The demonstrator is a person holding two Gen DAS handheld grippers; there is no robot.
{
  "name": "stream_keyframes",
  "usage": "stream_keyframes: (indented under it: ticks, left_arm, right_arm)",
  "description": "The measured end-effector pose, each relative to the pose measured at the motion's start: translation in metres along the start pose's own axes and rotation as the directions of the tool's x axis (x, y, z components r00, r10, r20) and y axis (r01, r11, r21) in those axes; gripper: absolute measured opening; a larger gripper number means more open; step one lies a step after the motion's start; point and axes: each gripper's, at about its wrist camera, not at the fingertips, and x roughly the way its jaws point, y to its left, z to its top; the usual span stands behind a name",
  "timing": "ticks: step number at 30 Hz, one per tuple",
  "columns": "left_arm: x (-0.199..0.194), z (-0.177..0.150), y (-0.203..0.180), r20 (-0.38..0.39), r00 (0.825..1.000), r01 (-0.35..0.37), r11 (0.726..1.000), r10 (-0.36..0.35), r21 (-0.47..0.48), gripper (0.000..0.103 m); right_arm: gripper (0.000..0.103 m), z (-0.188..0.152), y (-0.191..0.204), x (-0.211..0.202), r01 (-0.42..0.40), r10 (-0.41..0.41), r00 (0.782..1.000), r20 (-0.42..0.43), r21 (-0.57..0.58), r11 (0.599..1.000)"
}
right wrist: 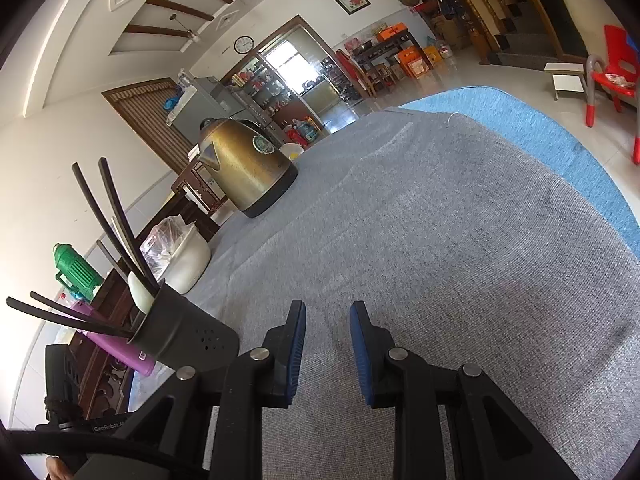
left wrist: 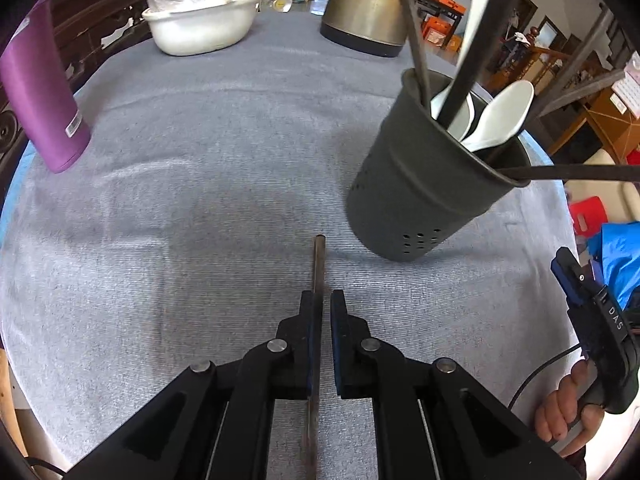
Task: Organize utensils
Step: 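Lift the chopstick with the left gripper up beside the cup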
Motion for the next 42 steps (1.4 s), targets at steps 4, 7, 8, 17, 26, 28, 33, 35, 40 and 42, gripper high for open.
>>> stream_keyframes:
  ticks: [4,7,8,17,26,28,33,35,40,42]
  left_arm:
    - [0.004,0.004,-0.002,0.004,1.0,-0.001,1.0,0.001,-0.003,0.009]
    - [0.007,0.008,0.002,-0.005,1.0,-0.001,1.0,0.0,-0.012,0.01]
    - [0.014,0.006,-0.007,-0.004,1.0,0.001,1.0,-0.001,-0.017,0.01]
    - [0.005,-0.005,-0.008,0.02,1.0,0.01,1.0,-0.01,-0.001,0.023]
    - [0.011,-0.014,-0.027,0.052,0.996,-0.079,0.996,0.076,0.049,0.023]
    - [0.009,-0.015,-0.028,0.062,0.994,-0.089,0.994,0.085,0.06,0.023]
    - [0.014,-0.012,-0.04,0.075,0.992,-0.104,0.991,0.098,0.082,0.023]
    - [0.013,-0.012,-0.042,0.08,0.992,-0.106,0.991,0.1,0.083,0.023]
    - [0.013,-0.015,-0.044,0.102,0.989,-0.119,0.987,0.109,0.105,0.013]
    - [0.01,-0.017,-0.046,0.113,0.988,-0.121,0.986,0.109,0.112,0.009]
  right_arm:
    - [0.026,0.001,-0.002,0.001,-0.007,0.007,1.0,-0.006,0.009,1.0]
    - [0.026,0.001,-0.004,0.002,-0.012,0.012,1.0,-0.011,0.017,1.0]
    - [0.026,0.001,-0.004,0.002,-0.013,0.013,1.0,-0.013,0.019,1.0]
    - [0.026,0.001,-0.004,0.004,-0.01,0.011,1.0,-0.023,0.023,1.0]
    - [0.026,0.001,-0.001,0.008,0.004,-0.003,1.0,-0.029,0.018,1.0]
    - [0.026,0.001,-0.001,0.009,0.006,-0.006,1.0,-0.03,0.017,1.0]
    - [0.026,0.001,0.0,0.011,0.014,-0.014,0.999,-0.031,0.019,1.0]
    - [0.026,0.001,-0.001,0.011,0.017,-0.016,0.999,-0.031,0.019,1.0]
    - [0.026,0.001,-0.002,0.011,0.021,-0.021,0.999,-0.032,0.02,1.0]
    - [0.026,0.0,-0.003,0.011,0.022,-0.021,0.999,-0.032,0.022,1.0]
